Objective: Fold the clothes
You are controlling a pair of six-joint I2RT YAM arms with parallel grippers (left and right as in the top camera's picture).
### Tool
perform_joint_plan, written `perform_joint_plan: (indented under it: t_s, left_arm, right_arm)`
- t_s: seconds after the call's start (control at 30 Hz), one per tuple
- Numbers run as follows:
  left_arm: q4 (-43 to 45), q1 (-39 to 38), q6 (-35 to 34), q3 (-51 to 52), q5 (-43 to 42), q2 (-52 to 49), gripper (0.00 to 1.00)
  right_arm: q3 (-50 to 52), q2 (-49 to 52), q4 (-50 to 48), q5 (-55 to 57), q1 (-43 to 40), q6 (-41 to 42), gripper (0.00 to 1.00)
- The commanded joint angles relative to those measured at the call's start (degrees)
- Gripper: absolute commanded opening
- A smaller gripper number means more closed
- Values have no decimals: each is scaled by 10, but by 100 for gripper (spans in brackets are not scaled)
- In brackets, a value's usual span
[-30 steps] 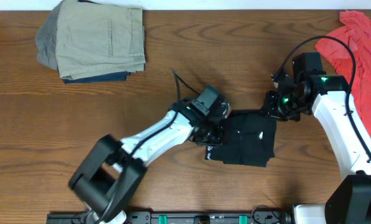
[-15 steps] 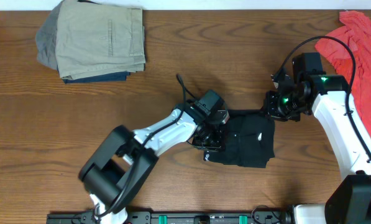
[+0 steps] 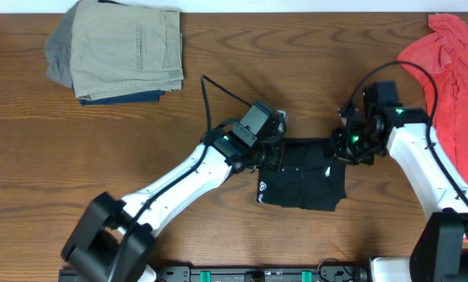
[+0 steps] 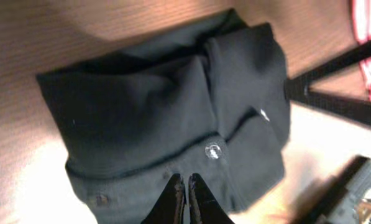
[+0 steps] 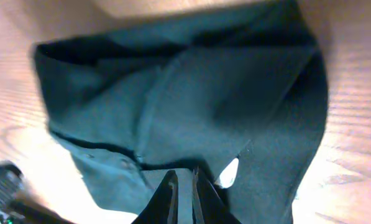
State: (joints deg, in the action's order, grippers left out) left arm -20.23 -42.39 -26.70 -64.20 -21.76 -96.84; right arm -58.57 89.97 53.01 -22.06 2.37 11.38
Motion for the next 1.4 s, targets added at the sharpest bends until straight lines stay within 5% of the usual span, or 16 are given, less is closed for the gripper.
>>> perform_joint_plan:
  t_s: [0.0,0.4,0.7,0.77,0.83,0.9,0.93,1.0,1.17,1.37]
  left_arm:
    - [24,6,11,1,21,-44,7]
    - [83,31,12,1,17,-182,33]
    - [-9,80,14,-5,-22,-49,57]
    - [-31,87,22,-5,-22,5,65]
    - [-58,90,36,-5,-22,57,84]
    - [-85,91,43,-5,-19,98,95]
    - [-104,91,44,-5,-17,114,95]
    - [-148,91,44,-5,-16,132,99]
    - [-236,91,45,13,-16,119,98]
    - [-178,91,60,71,-41,65,98]
  right_arm:
    - [40,8,-22,-1,-1,25,8]
    - [160,8,-136,26,-1,109,6]
    - [83,0,-67,26,-11,87,3]
    - [48,0,-35,26,-16,68,8]
    - [15,0,-8,26,-19,56,18]
    - [-9,0,7,26,-21,48,47]
    - [-17,0,10,26,-22,42,71]
    - [-28,0,10,35,-22,40,88]
    - [-40,0,0,75,-55,54,99]
    - [-41,0,-25,75,-150,60,99]
